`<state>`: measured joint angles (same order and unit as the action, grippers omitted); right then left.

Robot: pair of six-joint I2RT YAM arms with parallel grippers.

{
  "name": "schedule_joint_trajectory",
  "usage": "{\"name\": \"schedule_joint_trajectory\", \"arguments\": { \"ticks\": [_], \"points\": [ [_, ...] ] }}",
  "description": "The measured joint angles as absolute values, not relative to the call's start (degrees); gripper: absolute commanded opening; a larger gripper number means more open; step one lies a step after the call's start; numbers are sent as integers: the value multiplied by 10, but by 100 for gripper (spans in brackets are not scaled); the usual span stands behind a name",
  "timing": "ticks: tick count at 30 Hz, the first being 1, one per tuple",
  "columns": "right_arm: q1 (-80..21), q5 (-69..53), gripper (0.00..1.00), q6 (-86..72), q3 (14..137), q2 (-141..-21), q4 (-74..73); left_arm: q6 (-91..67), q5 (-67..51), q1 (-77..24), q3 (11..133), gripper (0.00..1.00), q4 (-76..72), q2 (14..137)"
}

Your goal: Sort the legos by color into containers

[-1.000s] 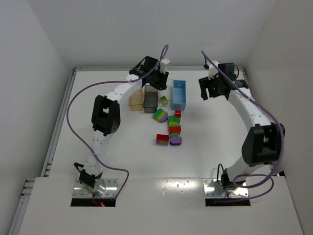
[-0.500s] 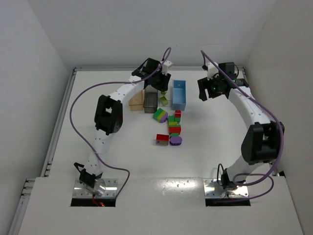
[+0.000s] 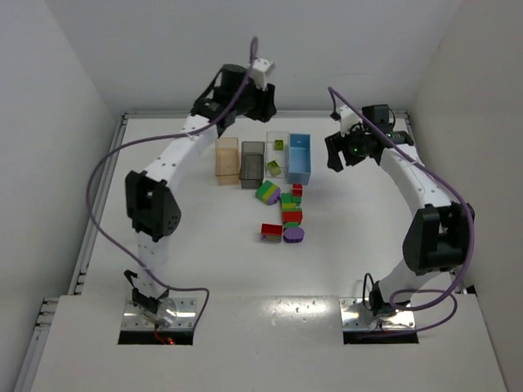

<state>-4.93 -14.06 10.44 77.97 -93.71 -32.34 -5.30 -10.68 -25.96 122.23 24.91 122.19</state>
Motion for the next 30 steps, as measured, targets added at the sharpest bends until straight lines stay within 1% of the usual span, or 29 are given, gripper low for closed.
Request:
{"name": "schedule_joint_trajectory", "arguments": {
  "ticks": [2, 4, 5, 7, 9, 11, 13, 15, 18, 19, 22, 30],
  "points": [
    [-61, -167, 73, 128, 780, -937, -335, -70, -121, -248, 1193, 53, 243, 1156],
    [-84, -201, 73, 157, 781, -937, -353, -77, -124, -223, 1137, 72, 225, 1072],
    [-98, -215, 73, 170, 781, -937, -360, -75, -119, -214, 1120, 79, 224, 1047],
    [-140, -242, 72, 197, 780, -936, -375, -73, -104, -186, 1051, 87, 210, 975],
    [-191, -267, 67, 223, 773, -929, -385, -66, -89, -157, 995, 93, 215, 920],
    [-244, -287, 66, 251, 754, -915, -395, -62, -80, -134, 941, 93, 219, 878],
    [-288, -304, 62, 272, 734, -905, -408, -58, -74, -118, 893, 93, 230, 848],
    [-321, -319, 61, 293, 719, -900, -425, -51, -72, -103, 846, 94, 246, 823],
    [-356, -326, 61, 319, 703, -900, -443, -43, -69, -85, 788, 94, 265, 795],
    [-366, -325, 64, 326, 700, -900, -446, -41, -67, -79, 773, 94, 273, 789],
    [-390, -317, 69, 334, 696, -901, -449, -37, -63, -65, 746, 94, 288, 781],
    [-417, -273, 69, 324, 689, -936, -415, -35, -68, -49, 727, 94, 296, 768]
  ]
}}
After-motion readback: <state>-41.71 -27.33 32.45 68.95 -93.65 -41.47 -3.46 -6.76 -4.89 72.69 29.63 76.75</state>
